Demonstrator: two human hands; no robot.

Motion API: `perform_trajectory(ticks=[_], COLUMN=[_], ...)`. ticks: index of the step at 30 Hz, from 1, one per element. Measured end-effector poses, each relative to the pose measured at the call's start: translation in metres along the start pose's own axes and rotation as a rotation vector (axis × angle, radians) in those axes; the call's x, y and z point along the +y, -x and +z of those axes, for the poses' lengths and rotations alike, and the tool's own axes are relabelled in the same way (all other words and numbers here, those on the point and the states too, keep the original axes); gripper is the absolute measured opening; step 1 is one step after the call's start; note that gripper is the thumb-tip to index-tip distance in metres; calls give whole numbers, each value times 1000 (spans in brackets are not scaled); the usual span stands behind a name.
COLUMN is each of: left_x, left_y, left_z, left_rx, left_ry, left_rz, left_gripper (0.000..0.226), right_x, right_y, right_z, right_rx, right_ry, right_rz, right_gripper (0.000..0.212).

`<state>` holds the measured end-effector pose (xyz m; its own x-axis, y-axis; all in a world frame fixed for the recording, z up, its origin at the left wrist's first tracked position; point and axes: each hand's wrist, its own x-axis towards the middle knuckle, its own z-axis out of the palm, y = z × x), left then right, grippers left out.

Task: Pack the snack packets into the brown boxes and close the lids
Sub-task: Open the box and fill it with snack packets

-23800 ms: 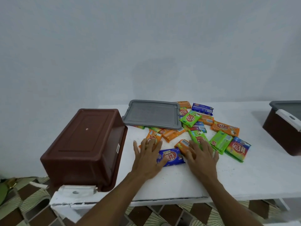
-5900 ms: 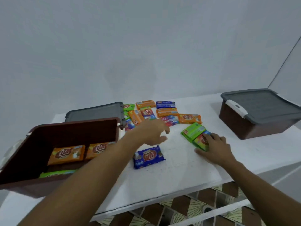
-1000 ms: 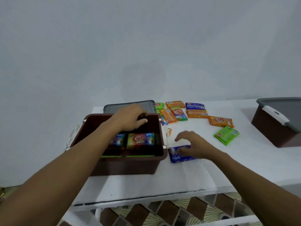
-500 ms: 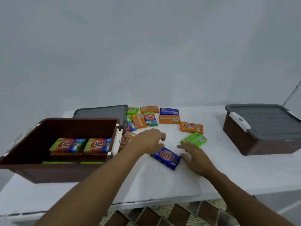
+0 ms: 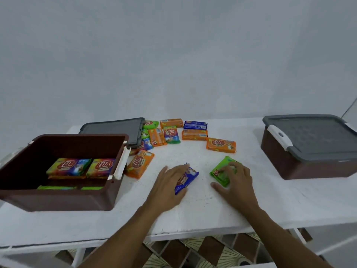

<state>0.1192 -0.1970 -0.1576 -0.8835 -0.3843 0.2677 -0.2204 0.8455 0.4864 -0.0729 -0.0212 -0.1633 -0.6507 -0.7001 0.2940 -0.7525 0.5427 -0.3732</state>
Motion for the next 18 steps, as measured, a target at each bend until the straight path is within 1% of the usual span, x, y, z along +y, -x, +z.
perform_trajectory(ticks=[3,5,8,10,12,14,16,17,18], left_x=[-1,-2,-8,-9,-7,-6,-5,-6,-6], left_y=[-2,-6,-7,-7,-6,-6,-5,-6,-6], left_z=[3,4,5,7,7,5,6,5,5], left_rx=[125,141,127,120,115,107,105,110,115], left_ry=[-15,-36,-3,11,12,1,-18,-30,-36], left_rz=[-171,-253,-283,-282,-287,-292,-271,-255,-237], left_gripper=[88,90,85,83,82,81,78,75,73], right_x=[0,0,-3,-8,-10,-7,-3,-4,-4], right_y=[-2,-2,-6,-10,-9,-3,4,4,3], right_z=[0,-1,-6,-13,-19,-25,-28,-28,-30], right_rx=[-38,-45,-76,-152,-206,-181,-83,-12,63], right_ry=[-3,28,86,134,212,216,103,29,-28], right_rz=[46,50,-33,-88,-187,-286,-300,-286,-259], right_gripper=[74,81,76,68,62,62,65,58,45])
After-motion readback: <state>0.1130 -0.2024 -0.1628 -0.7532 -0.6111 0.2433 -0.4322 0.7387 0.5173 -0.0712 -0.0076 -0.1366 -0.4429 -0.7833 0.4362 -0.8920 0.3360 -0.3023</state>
